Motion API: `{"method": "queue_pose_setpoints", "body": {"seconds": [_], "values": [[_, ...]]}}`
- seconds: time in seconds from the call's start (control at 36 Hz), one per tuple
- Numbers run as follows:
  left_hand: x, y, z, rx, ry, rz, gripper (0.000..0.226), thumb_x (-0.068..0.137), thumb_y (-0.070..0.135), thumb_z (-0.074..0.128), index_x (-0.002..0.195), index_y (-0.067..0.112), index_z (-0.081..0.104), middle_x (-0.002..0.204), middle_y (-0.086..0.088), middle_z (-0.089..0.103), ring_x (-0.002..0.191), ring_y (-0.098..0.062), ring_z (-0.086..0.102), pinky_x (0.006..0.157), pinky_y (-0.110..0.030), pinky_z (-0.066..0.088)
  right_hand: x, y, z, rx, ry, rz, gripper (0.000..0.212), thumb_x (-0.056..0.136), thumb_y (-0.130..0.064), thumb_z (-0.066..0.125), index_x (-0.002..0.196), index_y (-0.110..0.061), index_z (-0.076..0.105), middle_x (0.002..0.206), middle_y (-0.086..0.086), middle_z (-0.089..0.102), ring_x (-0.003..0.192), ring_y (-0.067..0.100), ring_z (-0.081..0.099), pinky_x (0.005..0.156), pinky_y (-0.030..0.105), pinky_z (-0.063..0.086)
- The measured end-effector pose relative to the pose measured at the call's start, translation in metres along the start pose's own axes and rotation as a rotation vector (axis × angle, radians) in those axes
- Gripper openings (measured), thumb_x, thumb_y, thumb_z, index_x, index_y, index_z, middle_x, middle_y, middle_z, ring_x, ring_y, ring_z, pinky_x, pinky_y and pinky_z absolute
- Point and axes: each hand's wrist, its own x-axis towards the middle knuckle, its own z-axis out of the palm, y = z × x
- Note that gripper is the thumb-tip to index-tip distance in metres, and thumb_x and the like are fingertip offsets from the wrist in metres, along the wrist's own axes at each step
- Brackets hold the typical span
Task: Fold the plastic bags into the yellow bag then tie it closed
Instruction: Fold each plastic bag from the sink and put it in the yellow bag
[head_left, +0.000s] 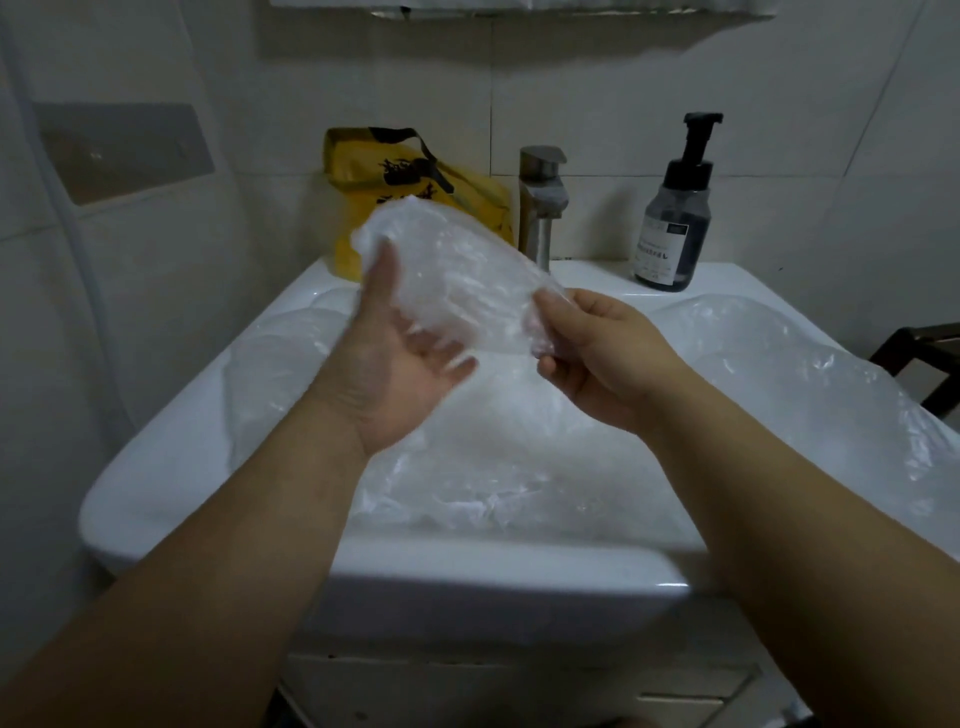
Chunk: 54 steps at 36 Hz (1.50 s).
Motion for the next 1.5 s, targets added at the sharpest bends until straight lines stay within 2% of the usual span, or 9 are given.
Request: {"method": "queue_pose_setpoints", "body": {"seconds": [0.14, 0.39, 0.75, 0.92, 1.06, 1.19, 1.28, 1.39, 1.5], "values": [[-0.002, -0.024, 0.016, 0.522, -0.113, -0.109, 0.055, 0.058, 0.057, 0.078, 0.102, 0.024, 0.071, 0.102, -0.004, 0.068, 0.098, -0.018, 0.066, 0.09, -0.032, 0.05, 0.0, 0.016, 0.016, -0.101, -0.038, -0.063, 0.014, 0.097, -0.009, 0.051, 0.091, 0.002, 0.057, 0.073, 0.014, 0.059, 0.061, 0.02, 0.058, 0.058, 0.025, 0.053], [0.006, -0.009, 0.013, 0.155, 0.039, 0.016, 0.019, 0.085, 0.026, 0.061, 0.095, 0.012, 0.069, 0.087, 0.001, 0.075, 0.082, -0.011, 0.071, 0.064, -0.024, 0.057, 0.0, 0.028, 0.03, -0.323, -0.073, -0.069, 0.007, 0.092, -0.007, 0.058, 0.093, -0.002, 0.064, 0.081, 0.007, 0.063, 0.06, 0.009, 0.061, 0.057, 0.023, 0.055], [-0.003, 0.014, 0.0, -0.158, 0.354, 0.147, 0.009, 0.093, 0.02, 0.063, 0.092, 0.011, 0.064, 0.071, 0.0, 0.074, 0.065, -0.007, 0.071, 0.052, -0.02, 0.054, -0.002, 0.005, -0.003, -0.43, -0.063, 0.131, 0.015, 0.089, -0.012, 0.063, 0.094, 0.001, 0.066, 0.085, 0.01, 0.062, 0.052, 0.007, 0.06, 0.055, 0.017, 0.052], [0.0, 0.011, -0.002, -0.106, 0.254, 0.037, 0.018, 0.091, 0.025, 0.063, 0.1, 0.009, 0.064, 0.086, -0.006, 0.076, 0.077, -0.014, 0.074, 0.064, -0.026, 0.06, -0.004, 0.001, -0.001, -0.4, -0.082, 0.13, 0.015, 0.089, -0.018, 0.063, 0.093, -0.003, 0.064, 0.083, 0.01, 0.06, 0.055, 0.009, 0.059, 0.053, 0.019, 0.052], [0.001, 0.011, -0.005, -0.134, 0.404, -0.029, 0.004, 0.093, 0.01, 0.061, 0.093, 0.006, 0.064, 0.069, -0.004, 0.073, 0.058, -0.009, 0.07, 0.045, -0.017, 0.051, -0.007, -0.01, 0.002, -0.013, -0.07, 0.097, 0.037, 0.092, -0.025, 0.049, 0.129, -0.016, 0.047, 0.078, 0.011, 0.062, 0.054, 0.022, 0.057, 0.049, 0.028, 0.053], [0.001, 0.009, -0.004, -0.085, 0.383, -0.114, 0.004, 0.09, 0.008, 0.064, 0.094, 0.006, 0.065, 0.073, -0.005, 0.074, 0.059, -0.01, 0.07, 0.046, -0.018, 0.053, -0.007, -0.002, -0.001, -0.589, -0.035, -0.062, 0.066, 0.091, 0.009, 0.049, 0.138, -0.037, 0.039, 0.136, 0.005, 0.048, 0.083, 0.014, 0.062, 0.069, 0.029, 0.058], [0.001, 0.006, -0.002, -0.042, 0.371, -0.149, 0.003, 0.09, 0.008, 0.063, 0.092, 0.006, 0.065, 0.071, -0.004, 0.073, 0.058, -0.01, 0.07, 0.047, -0.019, 0.053, -0.012, 0.004, 0.003, -0.81, -0.159, -0.233, 0.079, 0.086, 0.0, 0.063, 0.145, -0.04, 0.029, 0.134, -0.013, 0.036, 0.083, -0.011, 0.056, 0.069, 0.01, 0.05], [0.003, 0.003, -0.006, 0.019, 0.34, -0.198, 0.017, 0.092, 0.01, 0.062, 0.107, 0.003, 0.064, 0.088, -0.009, 0.073, 0.068, -0.014, 0.07, 0.049, -0.021, 0.055, -0.014, 0.008, 0.008, -0.907, -0.237, -0.319, 0.05, 0.082, -0.011, 0.072, 0.122, -0.036, 0.056, 0.146, -0.012, 0.03, 0.122, -0.008, 0.032, 0.092, 0.011, 0.039], [0.005, 0.0, -0.007, 0.154, 0.331, -0.19, 0.02, 0.094, 0.006, 0.057, 0.112, 0.001, 0.06, 0.091, -0.011, 0.068, 0.063, -0.013, 0.068, 0.047, -0.02, 0.053, -0.014, 0.009, 0.012, -0.856, -0.292, -0.192, 0.019, 0.085, -0.023, 0.068, 0.09, -0.04, 0.065, 0.149, -0.014, 0.033, 0.127, 0.0, 0.042, 0.095, 0.015, 0.038]]}}
